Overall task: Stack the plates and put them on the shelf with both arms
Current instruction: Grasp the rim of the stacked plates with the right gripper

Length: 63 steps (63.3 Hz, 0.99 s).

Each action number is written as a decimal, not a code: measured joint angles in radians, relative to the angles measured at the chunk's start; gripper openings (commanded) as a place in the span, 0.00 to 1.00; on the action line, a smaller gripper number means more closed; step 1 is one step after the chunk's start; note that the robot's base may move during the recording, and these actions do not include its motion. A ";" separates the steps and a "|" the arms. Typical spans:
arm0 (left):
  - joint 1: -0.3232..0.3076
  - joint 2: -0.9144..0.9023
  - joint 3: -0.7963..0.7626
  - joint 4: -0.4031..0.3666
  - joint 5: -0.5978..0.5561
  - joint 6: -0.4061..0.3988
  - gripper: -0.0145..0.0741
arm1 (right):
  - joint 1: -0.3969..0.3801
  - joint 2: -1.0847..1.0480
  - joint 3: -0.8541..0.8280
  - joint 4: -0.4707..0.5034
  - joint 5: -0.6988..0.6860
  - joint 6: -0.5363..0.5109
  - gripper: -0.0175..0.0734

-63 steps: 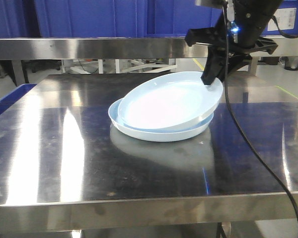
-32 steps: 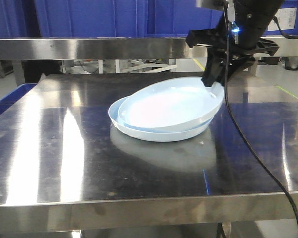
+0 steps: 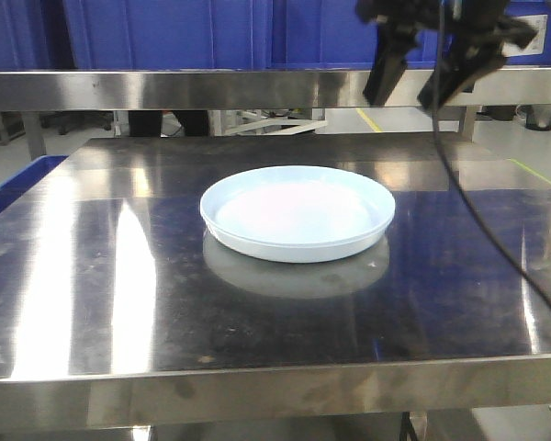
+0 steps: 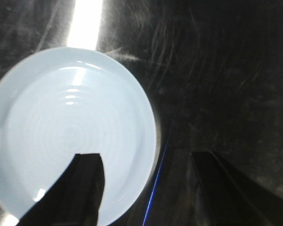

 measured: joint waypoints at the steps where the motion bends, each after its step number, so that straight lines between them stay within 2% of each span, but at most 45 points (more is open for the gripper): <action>1: 0.000 0.000 0.000 0.000 0.000 0.000 0.26 | 0.000 -0.006 0.000 0.000 0.004 0.000 0.70; 21: 0.000 0.000 0.000 0.000 0.000 0.000 0.26 | 0.000 -0.018 0.022 0.002 0.035 0.011 0.70; 45: 0.000 0.000 0.000 0.000 0.000 0.000 0.26 | 0.000 0.173 0.030 0.021 0.003 0.016 0.70; 63: 0.000 0.000 0.000 0.000 0.000 0.000 0.26 | 0.000 0.230 0.030 0.060 -0.040 0.016 0.70</action>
